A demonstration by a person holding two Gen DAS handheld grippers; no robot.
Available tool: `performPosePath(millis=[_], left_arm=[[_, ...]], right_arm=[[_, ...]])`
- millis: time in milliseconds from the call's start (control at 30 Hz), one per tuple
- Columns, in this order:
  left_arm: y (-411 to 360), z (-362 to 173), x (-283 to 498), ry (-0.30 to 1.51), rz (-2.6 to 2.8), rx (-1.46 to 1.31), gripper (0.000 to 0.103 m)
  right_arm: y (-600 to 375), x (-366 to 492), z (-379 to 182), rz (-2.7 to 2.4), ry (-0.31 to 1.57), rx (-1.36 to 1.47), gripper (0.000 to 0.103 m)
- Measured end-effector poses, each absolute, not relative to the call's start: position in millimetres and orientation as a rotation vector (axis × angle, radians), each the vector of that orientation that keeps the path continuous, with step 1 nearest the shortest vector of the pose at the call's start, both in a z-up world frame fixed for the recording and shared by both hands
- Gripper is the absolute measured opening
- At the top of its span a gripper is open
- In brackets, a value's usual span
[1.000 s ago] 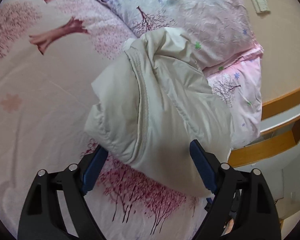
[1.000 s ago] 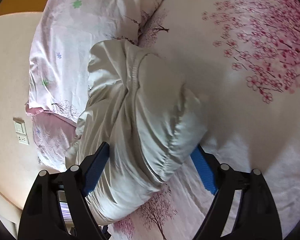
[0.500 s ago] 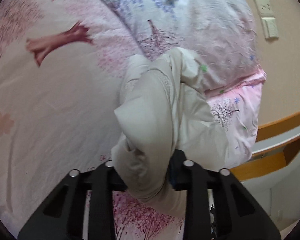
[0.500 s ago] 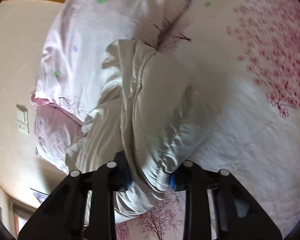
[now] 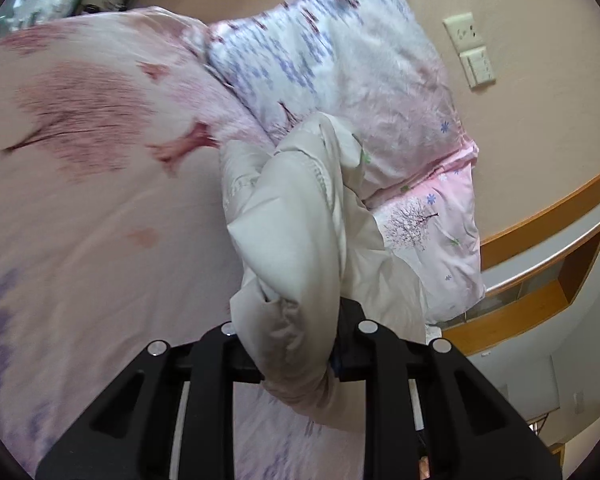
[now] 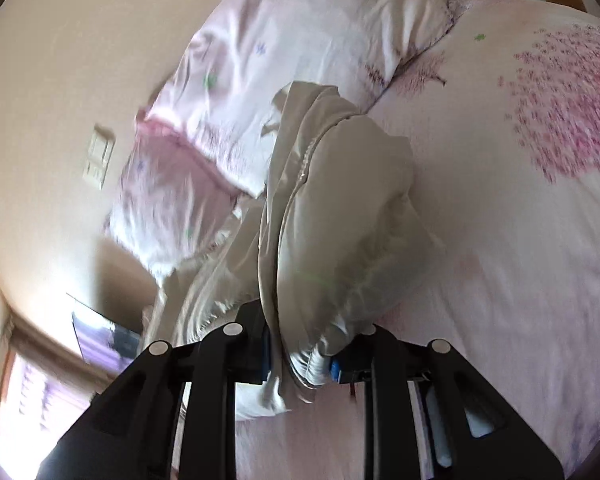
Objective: Fold large clothes
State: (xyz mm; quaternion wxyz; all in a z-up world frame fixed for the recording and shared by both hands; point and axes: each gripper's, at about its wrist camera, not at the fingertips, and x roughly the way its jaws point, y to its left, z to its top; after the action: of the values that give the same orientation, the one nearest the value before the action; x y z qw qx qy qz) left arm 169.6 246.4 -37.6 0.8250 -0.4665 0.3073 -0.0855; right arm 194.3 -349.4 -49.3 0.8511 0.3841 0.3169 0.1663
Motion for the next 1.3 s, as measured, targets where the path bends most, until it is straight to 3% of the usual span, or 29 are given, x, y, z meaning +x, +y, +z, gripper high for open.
performPosePath(millis=[233,333,400,467,633,700,767,867,1000,1300], left_arm=[[258.0,-69.6,133.1,0.677,-0.118,-1.033,0.027],[258.6,-72.5,133.4,0.672,-0.092,-1.025,0.036],[257.1,-68.9,133.6,0.673,-0.074,-0.992,0.042],[254.6,-65.3,133.5,0.671,-0.08,-0.959,0.055],[252.3,-63.4,132.4,0.657,-0.088,-0.944,0.066],[251.3,-63.5,131.5,0.654,-0.089,-0.935,0.068],[249.2,-63.3,131.0,0.65,-0.085,-0.926,0.069],[247.1,-64.6,129.8,0.652,-0.079,-0.919,0.069],[245.0,-65.7,128.9,0.656,-0.068,-0.911,0.069],[243.0,-75.5,133.1,0.671,-0.073,-0.948,0.069]], right_arm=[[-338.9,159.6,-76.7,0.291,0.733,0.773,0.023],[-337.9,150.7,-78.6,0.236,0.742,0.724,0.036],[-342.6,143.4,-74.3,0.192,0.749,0.71,0.052],[-348.3,133.7,-66.2,0.12,0.737,0.686,0.063],[-338.7,107.0,-15.4,-0.089,0.552,0.481,0.066],[-312.0,119.8,3.4,-0.013,0.57,0.371,0.07],[-280.5,140.8,11.6,0.098,0.65,0.272,0.069],[-224.0,165.9,17.7,0.23,0.7,0.111,0.048],[-167.9,192.0,18.4,0.346,0.719,0.02,0.034],[-110.5,221.5,-0.4,0.391,0.812,-0.041,0.027]])
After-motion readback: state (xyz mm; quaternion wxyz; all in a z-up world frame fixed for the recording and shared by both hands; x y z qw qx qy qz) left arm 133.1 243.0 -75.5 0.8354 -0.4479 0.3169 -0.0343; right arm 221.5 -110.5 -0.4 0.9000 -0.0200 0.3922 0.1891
